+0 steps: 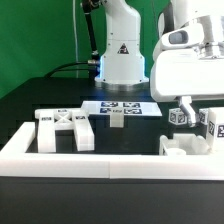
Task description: Assemble chair
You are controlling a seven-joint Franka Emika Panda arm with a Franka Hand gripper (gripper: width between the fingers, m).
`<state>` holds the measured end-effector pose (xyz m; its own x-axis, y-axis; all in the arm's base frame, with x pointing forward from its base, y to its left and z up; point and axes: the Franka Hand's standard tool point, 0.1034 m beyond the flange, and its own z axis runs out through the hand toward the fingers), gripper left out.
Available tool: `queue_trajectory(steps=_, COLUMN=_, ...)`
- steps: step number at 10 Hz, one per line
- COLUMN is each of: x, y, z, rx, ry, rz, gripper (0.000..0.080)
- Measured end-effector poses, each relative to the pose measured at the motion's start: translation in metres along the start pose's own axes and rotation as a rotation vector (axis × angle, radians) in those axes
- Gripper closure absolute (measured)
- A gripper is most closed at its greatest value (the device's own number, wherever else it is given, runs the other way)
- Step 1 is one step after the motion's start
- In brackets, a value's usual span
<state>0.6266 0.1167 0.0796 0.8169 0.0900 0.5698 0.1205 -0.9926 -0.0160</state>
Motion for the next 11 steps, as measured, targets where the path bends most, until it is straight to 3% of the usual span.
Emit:
queue_trajectory(steps=3, x=0.013, y=0.001, z=-0.012, rx=0.003, ry=0.003, rz=0.000, gripper=0.0150)
queue_trajectory(steps=7, x=0.017, y=0.002, z=-0.014, rx=0.004, ry=0.000, rz=-0.002, gripper=0.0150)
queue_trajectory(steps=9, x=0.011, y=0.000, z=-0.011, rx=0.011, ry=-0.051, rz=-0.002, gripper=0.0150)
queue_trajectory(steps=11, x=0.010, y=-0.004, z=-0.003, rx=0.033, ry=-0.198, rz=0.003, gripper=0.0150)
